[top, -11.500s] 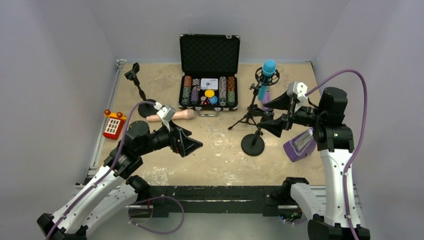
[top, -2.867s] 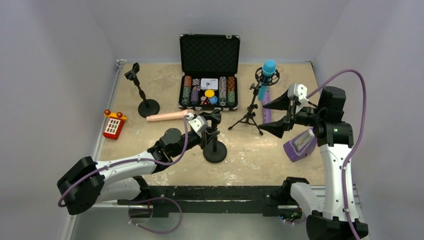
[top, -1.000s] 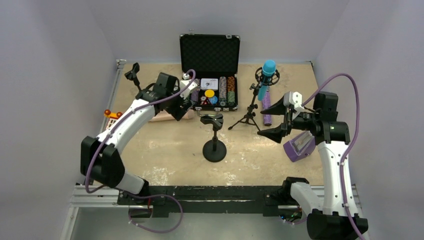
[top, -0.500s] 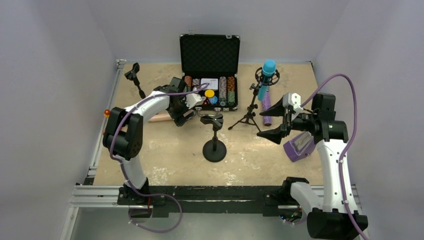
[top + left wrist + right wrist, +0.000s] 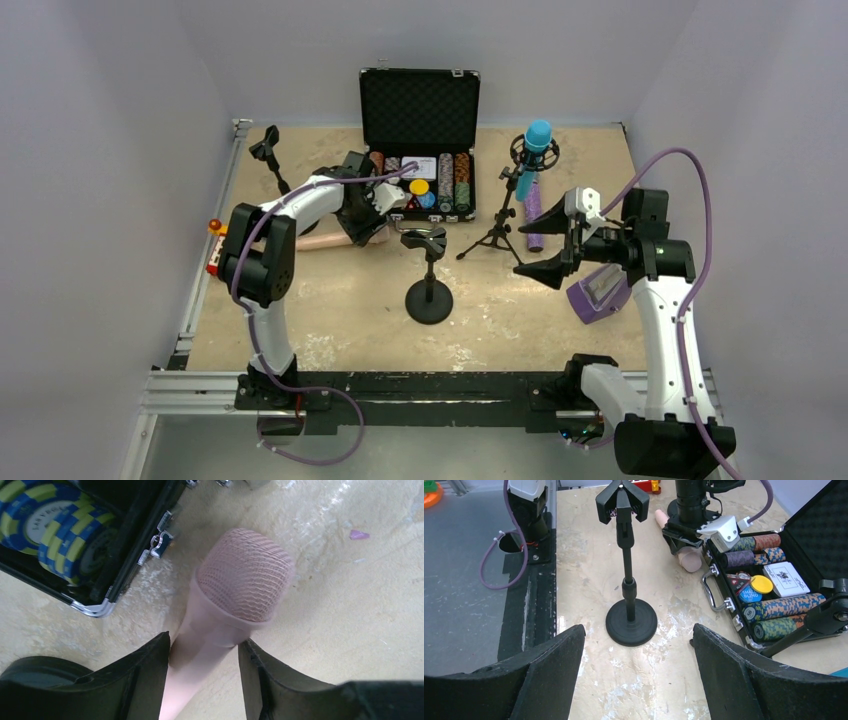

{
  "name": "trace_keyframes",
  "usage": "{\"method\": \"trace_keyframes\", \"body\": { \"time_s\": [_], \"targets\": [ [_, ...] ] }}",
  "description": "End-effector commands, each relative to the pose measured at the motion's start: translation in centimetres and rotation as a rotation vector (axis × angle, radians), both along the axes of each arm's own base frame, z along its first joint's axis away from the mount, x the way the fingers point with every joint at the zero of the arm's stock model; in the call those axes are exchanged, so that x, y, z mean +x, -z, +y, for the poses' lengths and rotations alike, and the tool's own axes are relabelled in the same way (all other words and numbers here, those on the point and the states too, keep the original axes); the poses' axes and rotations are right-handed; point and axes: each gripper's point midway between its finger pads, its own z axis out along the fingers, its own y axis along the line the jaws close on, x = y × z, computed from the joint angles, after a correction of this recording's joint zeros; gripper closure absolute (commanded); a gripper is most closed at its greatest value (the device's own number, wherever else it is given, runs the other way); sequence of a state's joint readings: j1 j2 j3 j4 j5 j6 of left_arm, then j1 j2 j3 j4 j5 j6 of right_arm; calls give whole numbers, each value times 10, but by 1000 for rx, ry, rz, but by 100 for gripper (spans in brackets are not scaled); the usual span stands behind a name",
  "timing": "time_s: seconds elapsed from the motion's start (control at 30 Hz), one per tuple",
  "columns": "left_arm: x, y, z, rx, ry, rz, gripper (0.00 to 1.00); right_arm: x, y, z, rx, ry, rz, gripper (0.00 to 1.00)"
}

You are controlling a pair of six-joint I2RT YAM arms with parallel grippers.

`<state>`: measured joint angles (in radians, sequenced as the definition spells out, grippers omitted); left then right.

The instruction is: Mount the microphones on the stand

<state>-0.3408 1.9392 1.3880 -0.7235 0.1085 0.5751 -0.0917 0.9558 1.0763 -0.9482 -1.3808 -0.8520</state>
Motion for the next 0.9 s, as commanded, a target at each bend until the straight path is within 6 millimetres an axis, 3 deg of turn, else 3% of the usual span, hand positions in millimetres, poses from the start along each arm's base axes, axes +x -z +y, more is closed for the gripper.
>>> {"method": "trace_keyframes", "body": {
  "time_s": [0.0, 0.1, 0.33, 0.4, 0.6, 0.77, 0.87],
  "targets": [
    [-4, -8, -5, -43, -63, 37, 47, -7, -5, 4, 27, -35, -20, 17],
    [-12, -7, -4, -44, -115, 67, 50, -9, -6, 4, 26, -38, -24, 17],
    [-34, -10, -4, -68, -291, 137, 85, -12, -10, 4, 25, -39, -39, 17],
    [-43, -12, -6, -83, -362, 156, 88, -13, -11, 4, 24, -39, -40, 17],
    [-65, -15, -6, -68, -498, 147, 79, -14, -13, 4, 22, -36, -42, 17],
    [-78, -9, -3, -6, -559, 148, 55, -14, -12, 4, 26, -38, -39, 17],
    [-81, -5, -4, 10, -559, 159, 50, -14, -12, 3, 28, -37, -38, 17]
  ]
}}
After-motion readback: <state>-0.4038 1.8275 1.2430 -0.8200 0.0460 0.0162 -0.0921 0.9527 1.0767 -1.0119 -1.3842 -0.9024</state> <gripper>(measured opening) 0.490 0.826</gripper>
